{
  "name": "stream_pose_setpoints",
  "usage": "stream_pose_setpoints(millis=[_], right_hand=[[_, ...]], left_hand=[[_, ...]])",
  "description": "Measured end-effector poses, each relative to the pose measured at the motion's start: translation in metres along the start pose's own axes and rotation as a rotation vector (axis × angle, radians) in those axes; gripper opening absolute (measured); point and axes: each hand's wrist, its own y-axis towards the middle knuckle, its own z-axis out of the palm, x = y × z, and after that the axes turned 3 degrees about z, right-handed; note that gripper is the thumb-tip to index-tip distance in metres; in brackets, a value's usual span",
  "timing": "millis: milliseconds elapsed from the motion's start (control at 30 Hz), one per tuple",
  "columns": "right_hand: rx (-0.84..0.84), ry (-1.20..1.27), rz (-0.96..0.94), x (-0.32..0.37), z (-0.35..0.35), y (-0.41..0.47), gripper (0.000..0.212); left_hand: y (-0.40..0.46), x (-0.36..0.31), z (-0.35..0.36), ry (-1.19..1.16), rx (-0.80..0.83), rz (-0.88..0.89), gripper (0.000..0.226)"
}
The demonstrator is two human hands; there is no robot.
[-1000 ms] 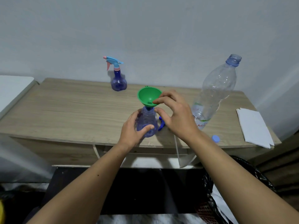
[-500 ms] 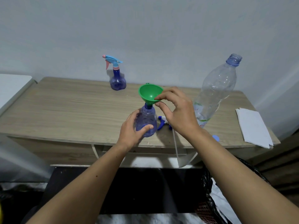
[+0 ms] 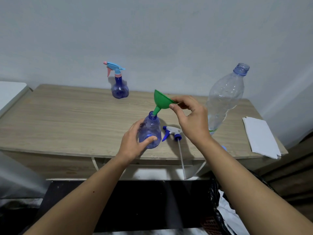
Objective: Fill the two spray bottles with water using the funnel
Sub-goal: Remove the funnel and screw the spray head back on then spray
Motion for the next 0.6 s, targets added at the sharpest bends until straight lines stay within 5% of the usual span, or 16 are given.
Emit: stream_pose_setpoints(millis=[267, 600], right_hand=[[-0.047, 0.110, 0.269, -0.037, 0.011, 0.008, 0.014], [-0.038, -0.041, 0.417, -0.098, 0.059, -0.009, 0.013]], left_hand=[[0.003, 0.011, 0.001, -0.041, -0.014, 0.006, 0.074], [0.004, 0.018, 0.003, -0.093, -0.012, 0.010, 0.077]])
